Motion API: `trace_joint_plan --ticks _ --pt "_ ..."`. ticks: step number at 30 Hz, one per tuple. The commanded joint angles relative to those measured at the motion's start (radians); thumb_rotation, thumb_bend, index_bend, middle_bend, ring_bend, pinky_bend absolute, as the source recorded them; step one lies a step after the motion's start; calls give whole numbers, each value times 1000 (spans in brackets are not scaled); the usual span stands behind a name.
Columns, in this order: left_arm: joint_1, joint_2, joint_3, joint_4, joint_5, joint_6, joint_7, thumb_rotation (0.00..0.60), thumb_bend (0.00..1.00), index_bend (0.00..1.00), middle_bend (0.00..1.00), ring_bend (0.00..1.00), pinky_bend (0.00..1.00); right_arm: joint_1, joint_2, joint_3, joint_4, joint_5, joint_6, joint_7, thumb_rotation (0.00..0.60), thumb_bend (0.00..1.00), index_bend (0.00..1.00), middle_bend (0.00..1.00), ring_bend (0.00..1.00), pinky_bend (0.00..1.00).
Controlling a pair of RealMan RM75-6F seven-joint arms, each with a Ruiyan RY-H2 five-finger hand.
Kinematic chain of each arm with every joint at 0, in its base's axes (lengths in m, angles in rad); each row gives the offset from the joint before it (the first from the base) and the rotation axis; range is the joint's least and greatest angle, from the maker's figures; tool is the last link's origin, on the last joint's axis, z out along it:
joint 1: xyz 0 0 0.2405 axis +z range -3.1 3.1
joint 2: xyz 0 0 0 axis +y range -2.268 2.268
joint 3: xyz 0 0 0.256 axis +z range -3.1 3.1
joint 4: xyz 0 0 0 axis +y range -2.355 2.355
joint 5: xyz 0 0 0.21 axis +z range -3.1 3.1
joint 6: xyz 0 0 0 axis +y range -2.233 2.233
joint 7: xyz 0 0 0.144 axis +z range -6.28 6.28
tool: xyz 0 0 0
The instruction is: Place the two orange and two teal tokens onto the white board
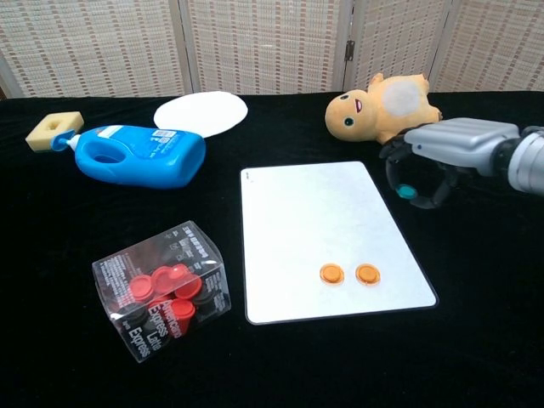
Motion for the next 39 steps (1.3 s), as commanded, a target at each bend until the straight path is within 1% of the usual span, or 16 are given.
trace_joint_plan --ticks 1,11,16,23,26,31,35,37,39 --pt "1 0 1 2 -1 0 -2 600 100 0 0 0 0 51 -45 2 -35 34 -13 -67 600 436 479 162 49 0" --pt "6 0 3 10 -1 1 -18 600 100 0 0 0 0 138 -153 -6 -17 114 -5 -179 600 436 479 156 44 0" --pt "8 -1 4 17 -3 0 -25 600 100 0 0 0 0 164 -176 -9 -1 151 5 -207 600 436 479 154 41 0" --pt "9 -3 3 25 -5 -2 -32 600 100 0 0 0 0 188 -194 -12 14 173 15 -217 600 436 470 150 38 0" --pt "9 -4 3 27 -7 -4 -33 600 100 0 0 0 0 198 -197 -19 16 179 14 -225 600 436 424 147 39 0" --pt "9 -6 3 28 -9 -8 -31 600 100 0 0 0 0 205 -196 -30 11 176 20 -223 600 436 258 144 40 0" --pt "9 -6 3 29 -8 -8 -32 600 100 0 0 0 0 193 -175 -30 -9 156 48 -198 600 436 223 144 47 0" --pt "8 -6 2 31 -7 -7 -35 600 100 0 0 0 0 170 -142 -33 -33 133 77 -166 600 436 223 144 51 0" --pt "7 -5 1 33 -7 -8 -37 600 100 0 0 0 0 143 -102 -41 -54 112 105 -139 600 436 244 144 50 0"
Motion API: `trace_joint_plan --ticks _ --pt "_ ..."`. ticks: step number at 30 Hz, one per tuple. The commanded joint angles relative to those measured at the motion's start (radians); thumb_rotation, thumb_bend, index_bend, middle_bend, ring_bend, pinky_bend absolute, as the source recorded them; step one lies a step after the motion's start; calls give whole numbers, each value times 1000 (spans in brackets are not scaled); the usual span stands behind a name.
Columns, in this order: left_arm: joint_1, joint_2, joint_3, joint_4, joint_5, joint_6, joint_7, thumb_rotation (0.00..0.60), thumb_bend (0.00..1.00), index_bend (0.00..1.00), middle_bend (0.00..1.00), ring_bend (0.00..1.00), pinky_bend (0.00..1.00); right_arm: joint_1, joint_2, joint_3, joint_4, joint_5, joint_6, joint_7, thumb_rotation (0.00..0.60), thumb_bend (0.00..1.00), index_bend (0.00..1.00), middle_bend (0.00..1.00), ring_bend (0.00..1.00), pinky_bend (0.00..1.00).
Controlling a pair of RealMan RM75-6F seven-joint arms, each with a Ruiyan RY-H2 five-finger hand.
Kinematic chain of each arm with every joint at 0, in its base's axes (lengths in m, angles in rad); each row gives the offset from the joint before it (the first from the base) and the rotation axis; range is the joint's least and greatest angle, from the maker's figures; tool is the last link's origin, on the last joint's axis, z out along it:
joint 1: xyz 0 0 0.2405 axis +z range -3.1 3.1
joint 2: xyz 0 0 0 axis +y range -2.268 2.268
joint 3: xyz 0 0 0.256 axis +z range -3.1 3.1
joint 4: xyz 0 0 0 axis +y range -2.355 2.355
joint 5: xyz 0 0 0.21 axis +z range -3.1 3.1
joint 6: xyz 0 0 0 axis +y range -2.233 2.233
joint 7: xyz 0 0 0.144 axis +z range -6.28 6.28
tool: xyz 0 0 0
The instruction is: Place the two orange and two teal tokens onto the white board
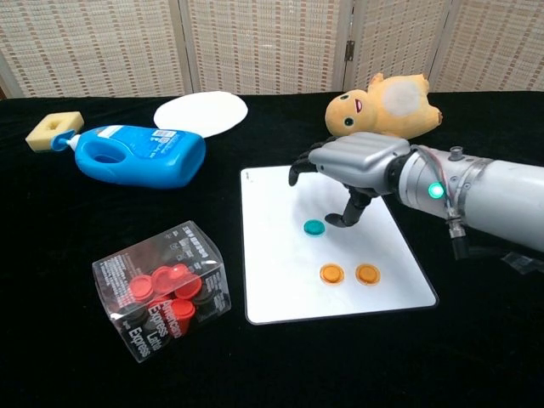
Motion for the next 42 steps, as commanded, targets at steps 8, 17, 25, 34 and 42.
trace_joint_plan --ticks 8,17,25,34,42 --pt "-12 -6 -4 -3 11 -5 4 600 100 0 0 0 0 -180 230 -75 -96 -108 148 164 600 436 352 144 49 0" --pt "-28 -8 -9 -9 20 -15 14 600 100 0 0 0 0 -334 316 -139 -55 -152 224 311 600 436 358 144 40 0" --pt "-40 -11 -10 -14 21 -27 24 600 100 0 0 0 0 -424 314 -149 55 -117 214 399 600 436 368 144 39 0" --pt "-49 -15 -10 -14 19 -36 30 600 100 0 0 0 0 -461 251 -125 197 -67 138 441 600 436 374 144 38 0" --pt "-51 -16 -9 -14 16 -40 31 600 100 0 0 0 0 -462 208 -99 252 -74 101 444 600 437 380 144 40 0"
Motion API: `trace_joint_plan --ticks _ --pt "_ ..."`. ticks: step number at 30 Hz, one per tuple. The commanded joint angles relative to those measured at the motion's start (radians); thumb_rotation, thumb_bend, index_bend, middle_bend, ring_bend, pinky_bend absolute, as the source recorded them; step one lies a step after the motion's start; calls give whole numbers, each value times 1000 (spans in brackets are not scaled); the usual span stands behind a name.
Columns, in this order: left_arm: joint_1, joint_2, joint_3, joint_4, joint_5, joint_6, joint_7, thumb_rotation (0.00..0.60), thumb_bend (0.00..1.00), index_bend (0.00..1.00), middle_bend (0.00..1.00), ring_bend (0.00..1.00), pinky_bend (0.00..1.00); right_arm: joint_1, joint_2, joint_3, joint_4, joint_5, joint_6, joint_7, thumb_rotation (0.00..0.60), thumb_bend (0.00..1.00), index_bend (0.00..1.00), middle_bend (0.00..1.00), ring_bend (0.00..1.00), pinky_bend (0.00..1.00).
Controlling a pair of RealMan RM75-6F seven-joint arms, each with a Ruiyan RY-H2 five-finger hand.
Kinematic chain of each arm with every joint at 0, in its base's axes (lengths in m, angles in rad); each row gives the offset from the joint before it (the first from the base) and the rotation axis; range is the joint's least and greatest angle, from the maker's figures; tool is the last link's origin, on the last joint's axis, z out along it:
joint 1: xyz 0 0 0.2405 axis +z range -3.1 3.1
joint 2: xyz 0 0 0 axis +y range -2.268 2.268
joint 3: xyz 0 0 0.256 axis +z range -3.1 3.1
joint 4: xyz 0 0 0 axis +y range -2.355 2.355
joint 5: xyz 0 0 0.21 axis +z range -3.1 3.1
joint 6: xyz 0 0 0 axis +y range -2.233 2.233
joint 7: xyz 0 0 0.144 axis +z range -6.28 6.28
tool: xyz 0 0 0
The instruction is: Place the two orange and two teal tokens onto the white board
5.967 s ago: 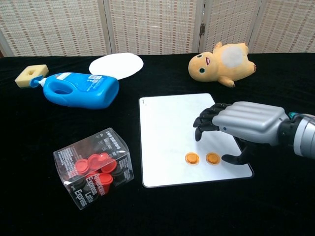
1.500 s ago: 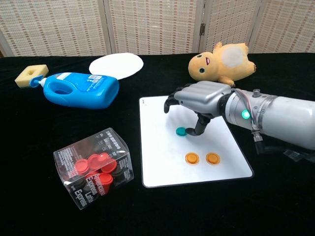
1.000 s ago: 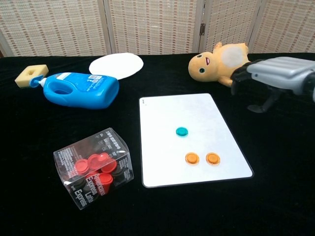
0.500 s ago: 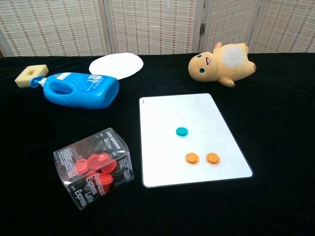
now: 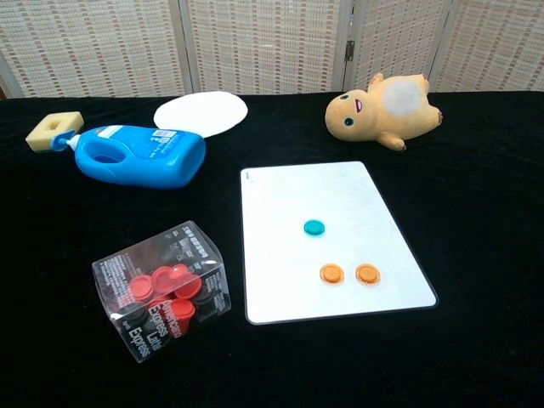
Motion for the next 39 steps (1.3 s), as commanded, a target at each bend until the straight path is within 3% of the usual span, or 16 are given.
trace_joint_plan --ticks 1,31,39 --pt "0 0 0 0 -1 1 0 600 100 0 0 0 0 1 -9 10 9 -6 -9 -1 600 436 380 144 39 0" --pt "4 -4 4 16 -9 3 -15 600 100 0 0 0 0 3 -68 62 65 -19 -59 -53 600 436 425 146 49 0" --pt "3 -5 4 15 -10 2 -15 600 99 0 0 0 0 -3 -68 70 67 -27 -57 -47 600 436 492 162 59 0"
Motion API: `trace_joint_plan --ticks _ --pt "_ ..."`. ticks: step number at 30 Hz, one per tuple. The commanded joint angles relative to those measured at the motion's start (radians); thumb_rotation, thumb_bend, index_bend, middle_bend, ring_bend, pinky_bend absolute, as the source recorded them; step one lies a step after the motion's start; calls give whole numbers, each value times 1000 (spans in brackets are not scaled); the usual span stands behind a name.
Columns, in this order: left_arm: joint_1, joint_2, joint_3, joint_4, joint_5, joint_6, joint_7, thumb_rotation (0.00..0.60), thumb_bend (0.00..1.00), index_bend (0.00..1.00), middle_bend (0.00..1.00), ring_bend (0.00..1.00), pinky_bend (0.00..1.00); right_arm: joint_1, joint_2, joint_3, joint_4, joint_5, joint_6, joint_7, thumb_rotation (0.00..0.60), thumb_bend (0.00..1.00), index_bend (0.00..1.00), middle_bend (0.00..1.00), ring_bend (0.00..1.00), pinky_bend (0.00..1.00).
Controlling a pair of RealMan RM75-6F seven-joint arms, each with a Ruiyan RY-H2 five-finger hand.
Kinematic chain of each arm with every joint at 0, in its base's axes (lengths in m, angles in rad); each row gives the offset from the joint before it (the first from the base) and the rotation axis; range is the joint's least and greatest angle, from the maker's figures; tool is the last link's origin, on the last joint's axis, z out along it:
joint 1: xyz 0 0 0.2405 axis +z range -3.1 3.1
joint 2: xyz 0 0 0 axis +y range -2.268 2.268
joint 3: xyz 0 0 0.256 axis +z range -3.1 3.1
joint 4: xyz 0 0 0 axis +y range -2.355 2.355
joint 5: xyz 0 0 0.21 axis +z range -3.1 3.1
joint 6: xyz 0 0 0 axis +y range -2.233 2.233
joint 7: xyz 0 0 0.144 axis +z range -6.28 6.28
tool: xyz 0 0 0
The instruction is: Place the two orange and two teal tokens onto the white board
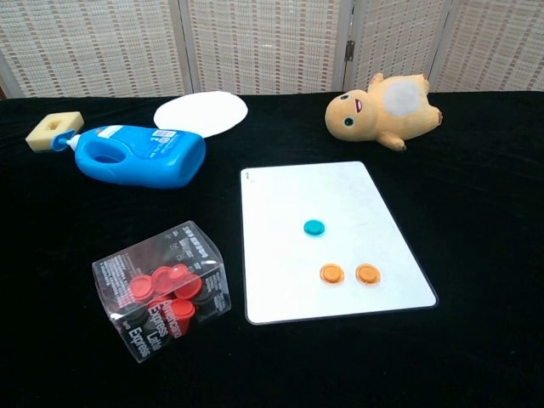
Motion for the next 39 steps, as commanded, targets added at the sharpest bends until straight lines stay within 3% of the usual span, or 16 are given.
trace_joint_plan --ticks 1,9,20,26,39 --pt "0 0 0 0 1 0 1 600 100 0 0 0 0 -3 3 3 -3 -2 2 4 600 436 498 163 58 0" --pt "1 3 0 -4 2 5 1 600 100 0 0 0 0 -7 44 13 -69 -38 28 13 600 436 518 172 60 0" --pt "10 13 1 -14 2 18 3 600 100 0 0 0 0 104 117 57 -338 -91 -10 -99 600 436 517 171 57 0" --pt "17 16 4 -17 0 23 2 600 100 0 0 0 0 207 42 75 -384 -27 -65 -234 600 436 518 171 56 0" --pt "30 12 8 -2 -9 26 -12 600 100 0 0 0 0 346 -125 75 -318 112 -78 -396 600 436 517 165 48 0"
